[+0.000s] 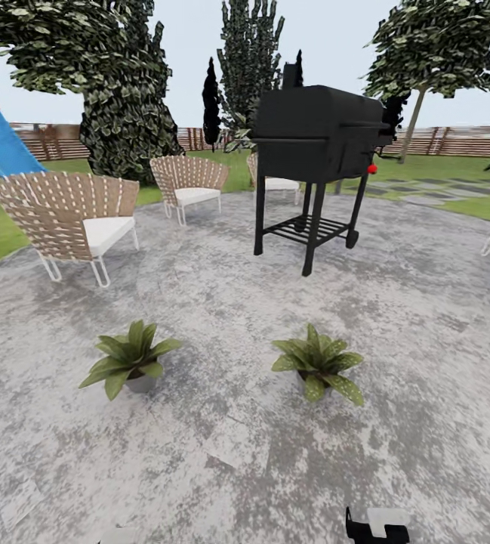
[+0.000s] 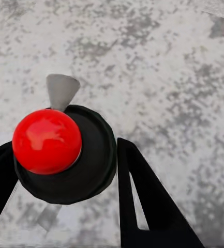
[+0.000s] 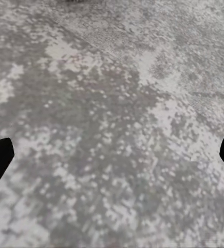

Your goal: Pick up the pesticide atomizer in the garden and spray insectifuge to fully cover both potted plants in the garden.

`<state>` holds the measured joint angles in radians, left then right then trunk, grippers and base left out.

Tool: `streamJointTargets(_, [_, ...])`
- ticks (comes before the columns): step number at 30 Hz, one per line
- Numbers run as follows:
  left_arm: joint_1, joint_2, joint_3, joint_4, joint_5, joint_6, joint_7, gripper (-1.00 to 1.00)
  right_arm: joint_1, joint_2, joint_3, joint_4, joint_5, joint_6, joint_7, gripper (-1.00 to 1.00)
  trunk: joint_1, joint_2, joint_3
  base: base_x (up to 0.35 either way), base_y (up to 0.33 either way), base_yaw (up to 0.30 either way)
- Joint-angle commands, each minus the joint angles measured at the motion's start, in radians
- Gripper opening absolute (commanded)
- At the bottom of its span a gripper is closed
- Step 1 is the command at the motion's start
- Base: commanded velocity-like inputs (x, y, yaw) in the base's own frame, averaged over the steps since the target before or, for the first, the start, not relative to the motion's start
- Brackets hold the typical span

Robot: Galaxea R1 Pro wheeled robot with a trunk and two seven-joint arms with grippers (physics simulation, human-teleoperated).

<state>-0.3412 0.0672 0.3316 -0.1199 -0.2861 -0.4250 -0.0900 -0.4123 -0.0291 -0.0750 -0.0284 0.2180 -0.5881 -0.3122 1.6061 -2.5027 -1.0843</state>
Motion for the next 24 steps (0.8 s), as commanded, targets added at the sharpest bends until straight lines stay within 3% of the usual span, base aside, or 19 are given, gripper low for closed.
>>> streamJointTargets(1, [-0.001, 0.000, 0.009, 0.001, -0.005, -0.003, -0.005, -1.00, 0.000, 0.000, -0.008, 0.001, 0.011, -0.003, -0.004, 1.00, 0.000, 0.000, -0.001, -0.052, 0.150, 0.279])
streamJointTargets(12, [-0.001, 0.000, 0.007, 0.002, -0.005, -0.017, -0.005, -1.00, 0.000, 0.000, -0.008, 0.001, 0.011, -0.003, -0.004, 1.00, 0.000, 0.000, -0.001, 0.022, 0.269, 0.279])
streamJointTargets(24, [0.000, 0.000, 0.007, 0.003, -0.005, -0.038, -0.005, -1.00, 0.000, 0.001, -0.008, 0.001, 0.011, -0.003, -0.004, 1.00, 0.000, 0.000, -0.001, 0.013, 0.015, 0.279])
